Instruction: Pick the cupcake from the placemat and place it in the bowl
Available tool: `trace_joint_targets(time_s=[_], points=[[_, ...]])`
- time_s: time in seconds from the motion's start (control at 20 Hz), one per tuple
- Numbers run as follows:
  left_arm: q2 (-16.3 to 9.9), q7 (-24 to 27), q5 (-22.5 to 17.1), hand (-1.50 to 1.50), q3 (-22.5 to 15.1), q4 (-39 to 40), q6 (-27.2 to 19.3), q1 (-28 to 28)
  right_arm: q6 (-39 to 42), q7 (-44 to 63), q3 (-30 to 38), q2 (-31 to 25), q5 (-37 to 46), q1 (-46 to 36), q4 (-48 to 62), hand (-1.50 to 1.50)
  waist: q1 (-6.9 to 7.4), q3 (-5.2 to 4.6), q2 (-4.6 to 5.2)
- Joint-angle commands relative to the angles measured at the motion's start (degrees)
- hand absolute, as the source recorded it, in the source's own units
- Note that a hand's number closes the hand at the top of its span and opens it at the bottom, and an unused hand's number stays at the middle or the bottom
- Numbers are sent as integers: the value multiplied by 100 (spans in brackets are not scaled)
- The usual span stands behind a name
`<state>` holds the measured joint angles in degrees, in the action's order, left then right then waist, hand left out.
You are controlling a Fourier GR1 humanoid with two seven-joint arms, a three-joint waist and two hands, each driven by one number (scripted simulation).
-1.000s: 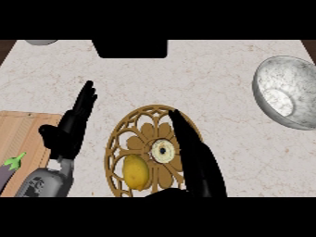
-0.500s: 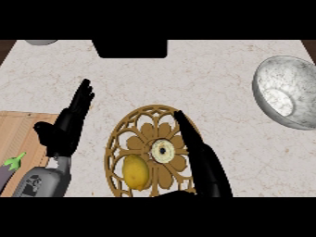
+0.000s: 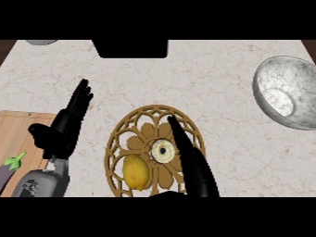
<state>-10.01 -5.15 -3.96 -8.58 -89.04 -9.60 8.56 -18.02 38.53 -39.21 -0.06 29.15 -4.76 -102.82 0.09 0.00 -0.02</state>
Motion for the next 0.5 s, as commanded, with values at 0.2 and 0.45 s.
trace_joint_targets(time_s=[0.2,0.45], points=[[223,-81,297,0,110,228,100,169,-247,-1225,237,6,-515,258,952,-150,-9,1,4],[448,236,356,0,271,474,211,182,-618,-909,-90,6,-477,49,1054,-150,-14,-1,2]])
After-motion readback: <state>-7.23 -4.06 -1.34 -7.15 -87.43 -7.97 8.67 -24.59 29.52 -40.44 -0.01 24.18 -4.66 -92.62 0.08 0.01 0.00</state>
